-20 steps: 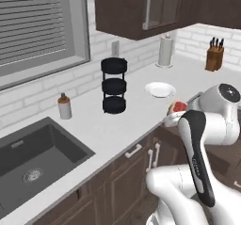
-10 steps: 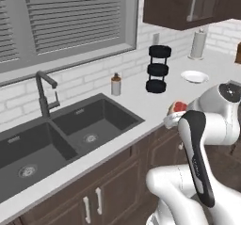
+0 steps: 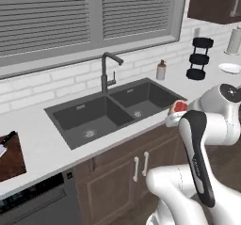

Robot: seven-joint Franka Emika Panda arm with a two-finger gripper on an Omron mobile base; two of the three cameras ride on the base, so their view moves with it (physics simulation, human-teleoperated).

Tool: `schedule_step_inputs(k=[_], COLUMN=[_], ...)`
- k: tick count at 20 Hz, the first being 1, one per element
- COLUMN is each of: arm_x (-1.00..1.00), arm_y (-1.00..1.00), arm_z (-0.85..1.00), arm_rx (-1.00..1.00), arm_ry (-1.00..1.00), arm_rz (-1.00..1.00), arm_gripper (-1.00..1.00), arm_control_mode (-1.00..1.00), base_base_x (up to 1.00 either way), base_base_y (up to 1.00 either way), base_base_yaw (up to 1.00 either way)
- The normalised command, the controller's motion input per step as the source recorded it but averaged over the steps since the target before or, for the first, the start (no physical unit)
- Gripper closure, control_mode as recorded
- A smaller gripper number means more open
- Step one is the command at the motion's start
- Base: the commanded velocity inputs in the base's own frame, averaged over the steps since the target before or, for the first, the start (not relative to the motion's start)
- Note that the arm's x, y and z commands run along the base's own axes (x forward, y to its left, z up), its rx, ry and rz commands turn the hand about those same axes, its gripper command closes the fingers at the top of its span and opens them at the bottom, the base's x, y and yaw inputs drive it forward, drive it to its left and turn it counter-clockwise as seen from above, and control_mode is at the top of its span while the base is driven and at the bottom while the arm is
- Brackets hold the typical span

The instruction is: Pick up the knife from the drawer and place it on the cutting board. Then place the meat from the plate to the cutting board.

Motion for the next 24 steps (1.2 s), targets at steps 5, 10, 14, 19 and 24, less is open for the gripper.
schedule_step_inputs(k=[5, 10, 14, 19, 24], arm_x=[0.0, 0.0, 0.0, 0.0, 0.0], arm_y=[0.0, 0.0, 0.0, 0.0, 0.0], arm_z=[0.0, 0.0, 0.0, 0.0, 0.0], arm_rx=[0.0, 0.0, 0.0, 0.0, 0.0], arm_ry=[0.0, 0.0, 0.0, 0.0, 0.0], arm_rz=[0.0, 0.0, 0.0, 0.0, 0.0], arm_gripper=[1.0, 1.0, 1.0, 1.0, 1.0], arm_control_mode=[1.0, 1.0, 1.0, 1.0, 1.0], base_base_x=[-0.39, 0.04, 0.23, 0.69, 0.5], base_base_y=[1.0, 1.0, 0.99, 0.71, 0.08], base_base_yaw=[0.25, 0.09, 0.0, 0.0, 0.0])
